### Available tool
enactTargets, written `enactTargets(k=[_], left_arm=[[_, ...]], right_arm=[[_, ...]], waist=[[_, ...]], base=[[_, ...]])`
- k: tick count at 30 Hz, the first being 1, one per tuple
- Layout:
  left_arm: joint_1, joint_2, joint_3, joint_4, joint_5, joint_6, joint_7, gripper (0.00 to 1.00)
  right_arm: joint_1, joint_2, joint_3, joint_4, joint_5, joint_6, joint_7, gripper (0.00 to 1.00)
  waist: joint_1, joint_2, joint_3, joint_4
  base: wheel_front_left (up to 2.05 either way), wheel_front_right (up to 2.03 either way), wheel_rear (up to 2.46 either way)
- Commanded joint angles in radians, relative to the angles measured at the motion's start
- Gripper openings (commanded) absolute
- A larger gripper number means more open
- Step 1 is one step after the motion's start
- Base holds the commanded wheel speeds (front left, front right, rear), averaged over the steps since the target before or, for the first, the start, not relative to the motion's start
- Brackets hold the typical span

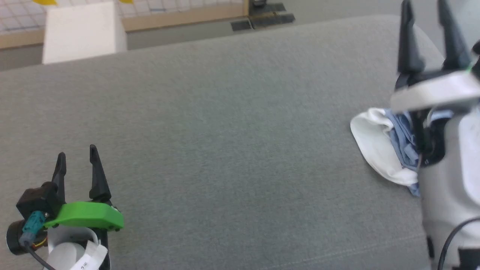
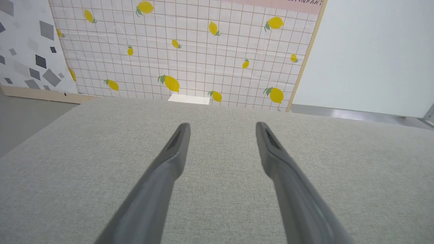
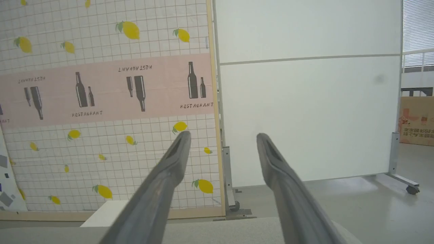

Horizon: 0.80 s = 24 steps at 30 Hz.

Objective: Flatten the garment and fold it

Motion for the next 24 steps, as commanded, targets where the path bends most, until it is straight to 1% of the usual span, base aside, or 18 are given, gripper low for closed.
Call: enactTargets(k=[1, 5, 13, 16, 19, 24], left_arm=[[0.015, -0.006, 0.002, 0.003, -0.007, 0.008, -0.011, 1.0], [0.022, -0.014, -0.003, 0.013, -0.01, 0.007, -0.016, 1.0], [0.037, -0.029, -0.021, 0.034, -0.013, 0.004, -0.022, 1.0], [0.041, -0.032, -0.032, 0.041, -0.01, 0.0, -0.023, 1.0], [0.041, -0.024, -0.056, 0.059, 0.001, -0.015, -0.017, 1.0], [0.037, -0.009, -0.096, 0.08, 0.024, -0.036, -0.004, 1.0]], right_arm=[[0.057, 0.019, -0.003, -0.017, 0.013, -0.002, -0.022, 1.0], [0.181, 0.046, 0.005, -0.048, 0.027, -0.002, -0.052, 1.0], [0.393, 0.055, 0.046, -0.082, 0.082, -0.002, -0.076, 1.0], [0.447, 0.055, 0.062, -0.088, 0.079, -0.002, -0.077, 1.0], [0.496, 0.055, 0.077, -0.091, 0.068, -0.002, -0.078, 1.0], [0.554, 0.055, 0.069, -0.1, 0.047, -0.002, -0.078, 1.0]], waist=[[0.0001, 0.0, -0.106, 0.104], [0.0001, 0.0, -0.136, 0.137], [0.0001, 0.0, -0.17, 0.18], [0.0001, 0.0, -0.173, 0.186], [0.0001, 0.0, -0.172, 0.189], [0.0001, 0.0, -0.176, 0.195]], base=[[0.0, 0.0, 0.0], [0.0, 0.0, 0.0], [0.0, 0.0, 0.0], [0.0, 0.0, 0.0], [0.0, 0.0, 0.0], [0.0, 0.0, 0.0]])
